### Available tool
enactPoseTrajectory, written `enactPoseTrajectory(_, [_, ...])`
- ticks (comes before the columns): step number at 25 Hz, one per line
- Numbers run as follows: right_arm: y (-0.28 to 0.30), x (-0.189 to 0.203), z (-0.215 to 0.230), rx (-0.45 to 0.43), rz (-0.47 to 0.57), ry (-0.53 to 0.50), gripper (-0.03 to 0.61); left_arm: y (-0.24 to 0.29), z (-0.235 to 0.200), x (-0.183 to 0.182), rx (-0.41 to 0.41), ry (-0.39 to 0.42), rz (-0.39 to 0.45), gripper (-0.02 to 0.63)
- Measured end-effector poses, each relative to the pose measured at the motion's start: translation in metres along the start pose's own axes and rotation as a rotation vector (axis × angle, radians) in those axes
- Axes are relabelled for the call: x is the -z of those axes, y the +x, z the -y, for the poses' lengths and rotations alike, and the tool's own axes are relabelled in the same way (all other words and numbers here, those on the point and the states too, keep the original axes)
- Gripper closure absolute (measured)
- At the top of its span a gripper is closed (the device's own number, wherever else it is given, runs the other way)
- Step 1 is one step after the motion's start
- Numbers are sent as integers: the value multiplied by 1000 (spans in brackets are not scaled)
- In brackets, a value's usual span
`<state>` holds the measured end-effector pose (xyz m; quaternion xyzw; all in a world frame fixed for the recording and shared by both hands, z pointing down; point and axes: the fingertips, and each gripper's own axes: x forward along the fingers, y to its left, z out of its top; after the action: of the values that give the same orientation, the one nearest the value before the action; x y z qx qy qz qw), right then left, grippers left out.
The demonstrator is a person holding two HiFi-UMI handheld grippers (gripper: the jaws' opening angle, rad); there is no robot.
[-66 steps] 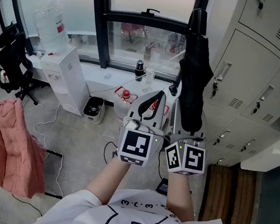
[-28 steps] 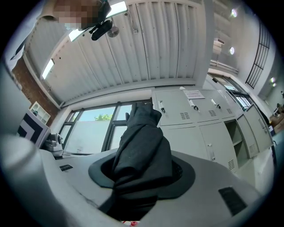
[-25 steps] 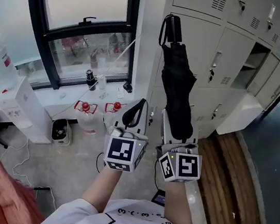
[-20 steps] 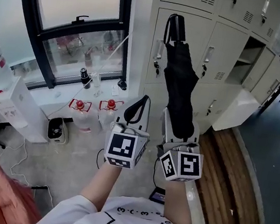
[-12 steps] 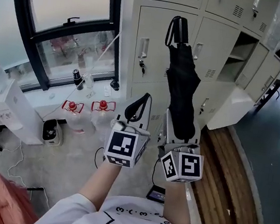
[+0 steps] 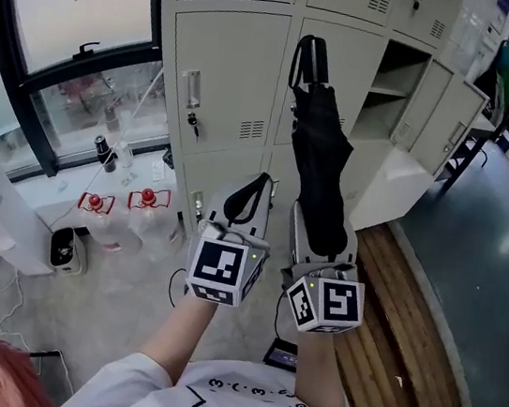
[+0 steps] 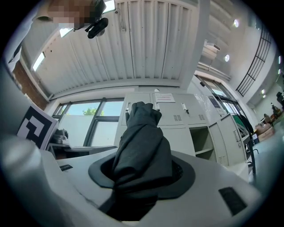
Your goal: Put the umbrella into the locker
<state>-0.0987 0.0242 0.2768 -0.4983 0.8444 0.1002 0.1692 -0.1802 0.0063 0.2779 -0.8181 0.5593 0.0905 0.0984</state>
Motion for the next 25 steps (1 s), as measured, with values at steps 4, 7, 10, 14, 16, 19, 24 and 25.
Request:
enactPoseTrajectory(4, [-7, 1, 50, 13, -10, -3, 370, 31, 37, 10, 15, -9, 1, 611])
enactPoseTrajectory(7, [-8, 0, 86, 27, -15, 0, 370, 51, 62, 20, 19, -16, -6, 611])
enactPoseTrajectory(10, [-8, 0, 116, 22, -22, 3, 370, 73, 81, 25, 13, -21, -1, 611])
enactPoseTrajectory(14, [-12, 2, 150, 15, -39, 0, 370, 102, 111, 28, 19, -34, 10, 611])
enactPoseTrajectory(16, [-13, 1, 167, 18, -41, -5, 370, 116, 128, 31, 39, -39, 2, 611])
enactPoseTrajectory(19, [-16, -1, 190, 23, -41, -17, 370, 133, 146, 33, 58, -42, 0, 611])
enactPoseTrajectory(24, [-19, 4, 219, 38, -40, -11, 370, 155, 161, 44, 67, -57, -2, 611])
enactPoseTrajectory(25, [-19, 6, 224, 44, -45, -12, 370, 160, 163, 47, 72, -57, -7, 611])
